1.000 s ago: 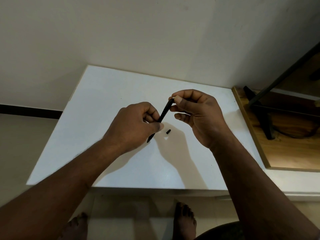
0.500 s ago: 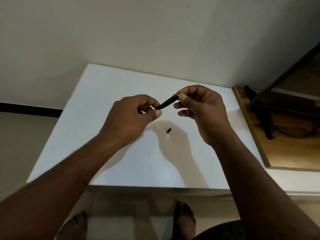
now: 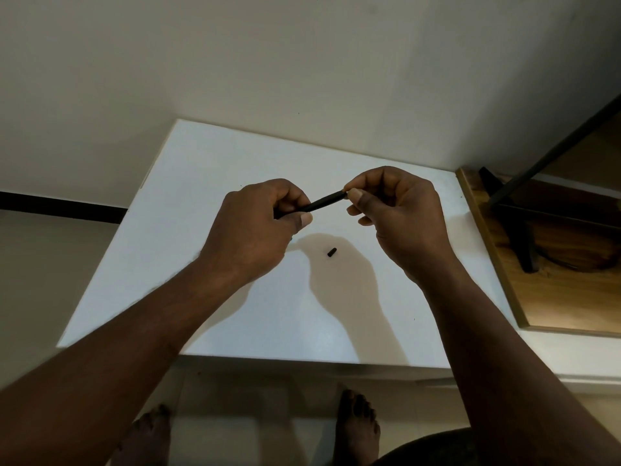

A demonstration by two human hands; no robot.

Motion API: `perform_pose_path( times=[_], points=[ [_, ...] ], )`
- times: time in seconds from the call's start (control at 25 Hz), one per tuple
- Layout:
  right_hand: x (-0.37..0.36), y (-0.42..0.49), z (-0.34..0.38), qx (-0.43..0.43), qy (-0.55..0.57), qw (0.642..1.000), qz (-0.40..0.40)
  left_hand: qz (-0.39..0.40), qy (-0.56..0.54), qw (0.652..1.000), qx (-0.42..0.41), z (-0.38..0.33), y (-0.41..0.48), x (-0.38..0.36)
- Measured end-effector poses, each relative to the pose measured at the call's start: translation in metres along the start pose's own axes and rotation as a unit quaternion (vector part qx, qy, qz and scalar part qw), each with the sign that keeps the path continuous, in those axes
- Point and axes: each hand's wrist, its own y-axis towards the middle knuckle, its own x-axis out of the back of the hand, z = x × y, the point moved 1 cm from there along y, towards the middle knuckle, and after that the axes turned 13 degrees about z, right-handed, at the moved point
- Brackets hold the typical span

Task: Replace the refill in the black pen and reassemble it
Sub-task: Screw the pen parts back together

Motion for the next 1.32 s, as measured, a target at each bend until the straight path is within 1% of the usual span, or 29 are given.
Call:
perform_pose_path(
  times=[0.12,0.32,0.84,1.16,1.32],
  points=[
    [-0.0008,-0.0002,-0.0003,-0.003,-0.001,1.000,-0.004,0.002,-0.003,1.000,0.008,-0.0004,-0.0002,-0.0006],
    [-0.0022,0.0000,-0.0008,-0.009,0.028,1.000,-0.003,0.021,-0.048,0.998,0.026,-0.0030,-0.0041,-0.0025],
    [-0.0024,-0.0002,-0.0028,-0.026,0.085,0.996,0.032,-0.011,0.014,1.000,0.018,-0.0053,-0.0045,0.0025],
    [-0.0001,-0.0010,-0.0006,-0.038,0.184,0.981,0.048,-0.008,-0.033,0.999,0.017,-0.0048,-0.0020,0.0034],
    [0.0031,-0.0007,-0.0002,-0.038,0.191,0.979,0.058,-0.009,-0.055,0.998,0.028,-0.0023,-0.0008,0.0033]
  ],
)
